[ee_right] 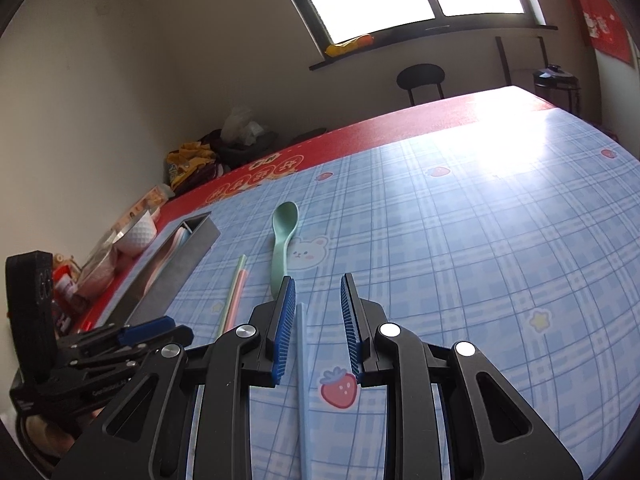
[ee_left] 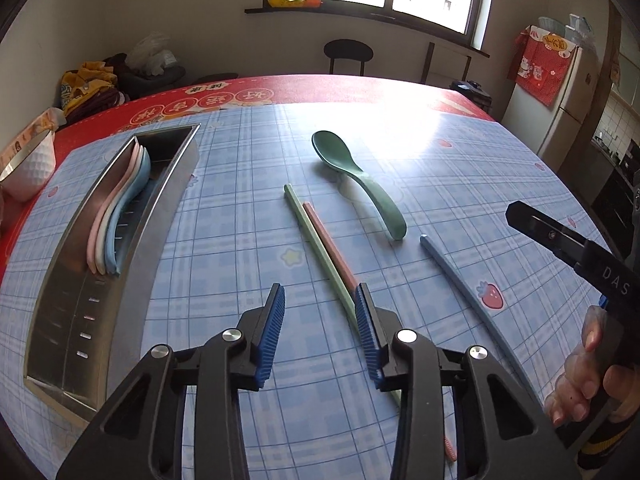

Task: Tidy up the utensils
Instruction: 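Close the left gripper on the green chopstick and lift it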

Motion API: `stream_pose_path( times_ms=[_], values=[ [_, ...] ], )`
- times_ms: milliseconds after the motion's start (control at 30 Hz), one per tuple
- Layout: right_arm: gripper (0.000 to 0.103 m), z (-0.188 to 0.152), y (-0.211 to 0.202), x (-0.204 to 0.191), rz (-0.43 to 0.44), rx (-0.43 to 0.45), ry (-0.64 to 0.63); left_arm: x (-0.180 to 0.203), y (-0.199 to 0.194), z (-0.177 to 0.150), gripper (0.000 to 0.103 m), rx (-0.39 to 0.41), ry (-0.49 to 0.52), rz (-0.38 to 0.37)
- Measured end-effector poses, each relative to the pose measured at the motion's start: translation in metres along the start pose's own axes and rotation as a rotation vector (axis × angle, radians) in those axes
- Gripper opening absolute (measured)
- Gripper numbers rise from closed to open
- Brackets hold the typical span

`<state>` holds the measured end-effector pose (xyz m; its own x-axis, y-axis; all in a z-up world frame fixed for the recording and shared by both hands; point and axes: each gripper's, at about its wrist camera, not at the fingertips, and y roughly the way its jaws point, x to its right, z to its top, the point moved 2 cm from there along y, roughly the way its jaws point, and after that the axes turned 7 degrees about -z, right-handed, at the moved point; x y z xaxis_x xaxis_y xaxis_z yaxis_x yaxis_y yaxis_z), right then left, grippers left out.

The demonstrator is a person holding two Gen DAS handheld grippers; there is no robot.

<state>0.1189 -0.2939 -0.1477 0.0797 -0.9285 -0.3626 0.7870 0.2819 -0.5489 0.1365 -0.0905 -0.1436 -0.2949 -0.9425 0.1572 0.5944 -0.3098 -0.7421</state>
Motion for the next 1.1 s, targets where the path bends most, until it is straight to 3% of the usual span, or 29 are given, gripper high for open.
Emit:
stream_pose_path(
  times_ms=[367, 1100],
  values=[
    [0.024, 0.0, -0.002, 0.008, 0.056, -0.004, 0.034, 0.002, 0.025, 0.006, 0.034, -0.042, -0.008, 0.035],
    [0.024, -0.001, -0.001, 0.006, 0.074, -0.01, 0.039, -0.008, 0.044, 0.027, 0.034, -0.08, 0.018, 0.085]
  ],
)
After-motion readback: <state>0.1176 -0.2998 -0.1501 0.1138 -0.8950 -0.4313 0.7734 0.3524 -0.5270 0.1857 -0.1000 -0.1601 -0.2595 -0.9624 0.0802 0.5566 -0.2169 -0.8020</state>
